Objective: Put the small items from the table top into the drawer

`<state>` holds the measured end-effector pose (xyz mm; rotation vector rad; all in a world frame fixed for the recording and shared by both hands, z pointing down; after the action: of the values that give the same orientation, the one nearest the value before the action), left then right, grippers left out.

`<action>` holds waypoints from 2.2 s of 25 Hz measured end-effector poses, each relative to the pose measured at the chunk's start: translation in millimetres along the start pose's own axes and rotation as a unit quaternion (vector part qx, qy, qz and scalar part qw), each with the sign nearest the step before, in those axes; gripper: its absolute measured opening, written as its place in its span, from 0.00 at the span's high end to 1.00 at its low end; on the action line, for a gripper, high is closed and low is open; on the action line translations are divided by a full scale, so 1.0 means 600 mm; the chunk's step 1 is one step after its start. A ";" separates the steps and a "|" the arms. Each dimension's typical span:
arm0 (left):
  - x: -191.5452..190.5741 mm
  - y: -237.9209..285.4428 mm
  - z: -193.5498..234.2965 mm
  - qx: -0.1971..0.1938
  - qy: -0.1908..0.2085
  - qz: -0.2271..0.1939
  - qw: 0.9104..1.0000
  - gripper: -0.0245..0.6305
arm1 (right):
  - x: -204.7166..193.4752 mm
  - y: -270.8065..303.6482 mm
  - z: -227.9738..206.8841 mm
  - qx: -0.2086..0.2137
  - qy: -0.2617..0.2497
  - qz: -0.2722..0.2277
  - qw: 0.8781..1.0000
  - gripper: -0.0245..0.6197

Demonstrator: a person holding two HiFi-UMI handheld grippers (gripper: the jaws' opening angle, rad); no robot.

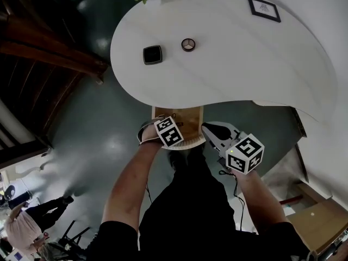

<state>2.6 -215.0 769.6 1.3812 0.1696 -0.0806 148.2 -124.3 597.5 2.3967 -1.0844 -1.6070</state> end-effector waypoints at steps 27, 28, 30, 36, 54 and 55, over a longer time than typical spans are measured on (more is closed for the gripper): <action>-0.067 -0.456 0.005 0.133 -0.236 -0.406 0.873 0.93 | 0.206 -0.036 0.108 0.048 -0.117 -0.085 0.988 0.95; -0.076 -0.472 0.004 0.131 -0.233 -0.422 0.866 0.93 | 0.213 -0.036 0.118 0.044 -0.123 -0.087 0.988 0.95; -0.097 -0.506 0.001 0.122 -0.217 -0.460 0.853 0.93 | 0.225 -0.033 0.142 0.037 -0.134 -0.090 0.986 0.95; -0.197 -0.610 -0.010 0.102 -0.206 -0.550 0.803 0.94 | 0.254 -0.013 0.235 -0.017 -0.142 -0.122 0.982 0.95; -0.382 -0.718 -0.013 0.157 -0.220 -0.589 0.761 0.95 | 0.272 0.013 0.450 -0.105 -0.182 -0.191 0.959 0.95; -0.382 -0.716 -0.010 0.164 -0.227 -0.585 0.761 0.95 | 0.272 0.000 0.445 -0.113 -0.182 -0.195 0.957 0.95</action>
<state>-290.7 -299.5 390.0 1.3579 0.6142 -1.5496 -39.3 -132.8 346.9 2.3167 -0.4281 -2.2251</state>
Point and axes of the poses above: the fingertips, and each gripper's own axes: y forward along the fingers, z to its left, x out of its top, the point moved 8 cm from there along -y, backward along the fingers, and after that the axes turned 5 degrees about -y, right-handed, at the moved point
